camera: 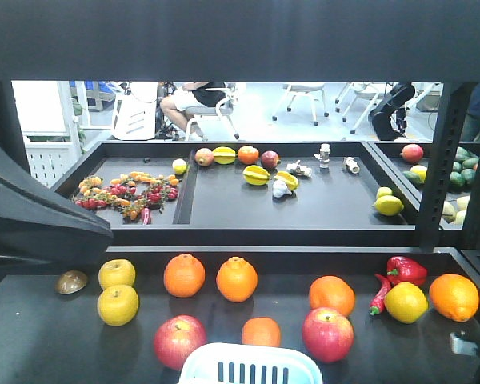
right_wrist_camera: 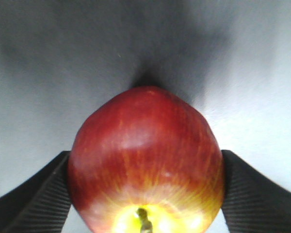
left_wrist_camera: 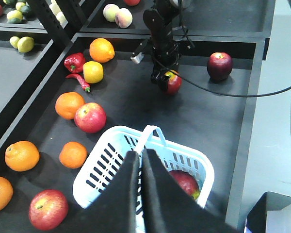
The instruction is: Pick three apples into basket with both arms
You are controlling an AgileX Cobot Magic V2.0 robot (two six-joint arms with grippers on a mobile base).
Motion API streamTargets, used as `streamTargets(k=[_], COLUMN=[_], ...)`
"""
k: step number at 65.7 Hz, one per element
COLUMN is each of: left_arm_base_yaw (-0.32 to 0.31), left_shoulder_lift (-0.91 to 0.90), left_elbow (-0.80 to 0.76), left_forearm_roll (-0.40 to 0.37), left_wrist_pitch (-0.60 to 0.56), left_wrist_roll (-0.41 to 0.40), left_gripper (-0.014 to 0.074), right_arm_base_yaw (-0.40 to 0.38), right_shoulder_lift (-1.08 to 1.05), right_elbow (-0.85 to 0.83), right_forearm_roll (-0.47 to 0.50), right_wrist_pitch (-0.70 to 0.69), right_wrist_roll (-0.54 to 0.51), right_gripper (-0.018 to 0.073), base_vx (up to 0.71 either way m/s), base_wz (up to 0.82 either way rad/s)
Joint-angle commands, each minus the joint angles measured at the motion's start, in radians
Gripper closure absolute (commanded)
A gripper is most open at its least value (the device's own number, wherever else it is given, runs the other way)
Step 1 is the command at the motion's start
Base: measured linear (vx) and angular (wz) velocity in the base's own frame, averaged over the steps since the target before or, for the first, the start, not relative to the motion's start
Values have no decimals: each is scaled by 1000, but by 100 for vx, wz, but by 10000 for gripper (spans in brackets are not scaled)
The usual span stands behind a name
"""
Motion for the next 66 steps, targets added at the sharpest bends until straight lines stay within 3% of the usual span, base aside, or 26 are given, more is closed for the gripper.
streamTargets(k=[1,25,36,44,55,66], left_arm_base_yaw=[-8,-8,-8,-8,-8,-8], left_shoulder_lift=[-17,-17,-17,-17,-17,-17], left_elbow=[-27,-27,-27,-27,-27,-27], left_forearm_roll=[-32,-32,-32,-32,-32,-32], left_wrist_pitch=[-34,-34,-34,-34,-34,-34], left_wrist_roll=[-10,-10,-10,-10,-10,-10], left_gripper=[604,604,604,604,604,604], right_arm_base_yaw=[9,118,183,226,317,462], right_shoulder_lift=[-120,-416,-535,-632,-759,-818], right_elbow=[-25,-25,-25,-25,-25,-21], right_forearm_roll=[13,38,51,115,185,214], right_wrist_pitch=[-4,74,201,282,338,404], right_wrist_roll=[-38,-71,-59,-46,-34,13], right_gripper=[267,267,267,267,267,267], base_vx=[0,0,0,0,0,0], base_wz=[0,0,0,0,0,0])
